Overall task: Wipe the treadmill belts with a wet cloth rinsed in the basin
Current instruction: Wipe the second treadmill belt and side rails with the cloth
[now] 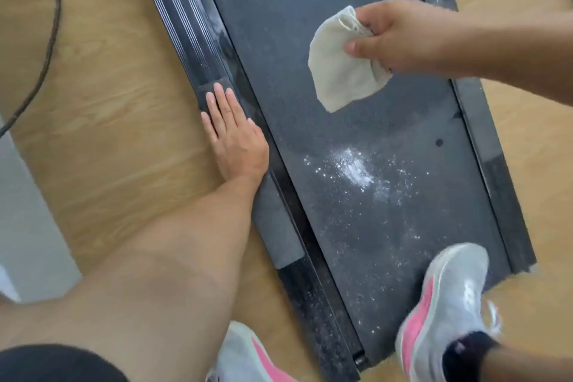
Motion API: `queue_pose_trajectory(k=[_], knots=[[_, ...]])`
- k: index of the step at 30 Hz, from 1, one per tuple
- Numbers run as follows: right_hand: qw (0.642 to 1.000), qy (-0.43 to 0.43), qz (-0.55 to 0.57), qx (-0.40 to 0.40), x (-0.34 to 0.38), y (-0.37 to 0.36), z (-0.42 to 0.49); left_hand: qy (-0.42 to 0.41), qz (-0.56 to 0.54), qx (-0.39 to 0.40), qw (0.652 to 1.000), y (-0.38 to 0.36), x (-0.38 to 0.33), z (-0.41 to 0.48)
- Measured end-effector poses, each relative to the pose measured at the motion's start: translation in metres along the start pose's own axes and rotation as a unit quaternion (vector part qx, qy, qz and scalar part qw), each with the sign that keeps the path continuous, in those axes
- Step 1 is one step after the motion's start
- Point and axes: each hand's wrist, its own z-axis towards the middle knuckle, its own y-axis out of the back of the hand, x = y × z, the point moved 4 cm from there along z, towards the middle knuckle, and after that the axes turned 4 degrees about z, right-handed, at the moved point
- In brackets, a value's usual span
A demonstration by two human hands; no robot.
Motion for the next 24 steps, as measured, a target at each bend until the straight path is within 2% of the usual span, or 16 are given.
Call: queue_pose_trajectory(k=[4, 9, 11, 12, 14, 16, 19, 22, 24], knots=[[0.996, 0.003, -0.087, 0.023, -0.001, -0.012, 0.026, -0.012, 0.030, -0.015, 0.999, -0.008, -0.002, -0.002], [0.999, 0.025, 0.011, -0.045, -0.015, -0.048, 0.071, -0.011, 0.055, -0.033, 0.998, -0.013, -0.003, -0.003], [0.988, 0.051, 0.125, -0.071, -0.044, -0.088, 0.075, -0.002, 0.061, -0.049, 0.997, -0.013, -0.003, -0.003], [0.970, 0.055, 0.211, -0.102, -0.063, -0.111, 0.072, 0.008, 0.046, -0.046, 0.998, -0.011, -0.002, -0.006], [0.914, -0.004, 0.346, -0.213, -0.113, -0.155, 0.069, 0.011, 0.042, -0.043, 0.998, -0.019, -0.003, -0.007], [0.892, -0.023, 0.368, -0.260, -0.136, -0.193, 0.065, -0.001, 0.020, -0.047, 0.999, -0.022, 0.000, -0.004], [0.867, 0.016, 0.410, -0.282, -0.141, -0.209, 0.067, -0.006, 0.034, -0.070, 0.997, -0.021, 0.003, -0.003], [0.880, 0.049, 0.390, -0.265, -0.147, -0.207, 0.070, -0.005, 0.048, -0.056, 0.997, -0.017, -0.005, -0.007], [0.885, 0.070, 0.384, -0.255, -0.146, -0.209, 0.071, -0.065, 0.033, -0.051, 0.996, -0.016, -0.022, -0.025]])
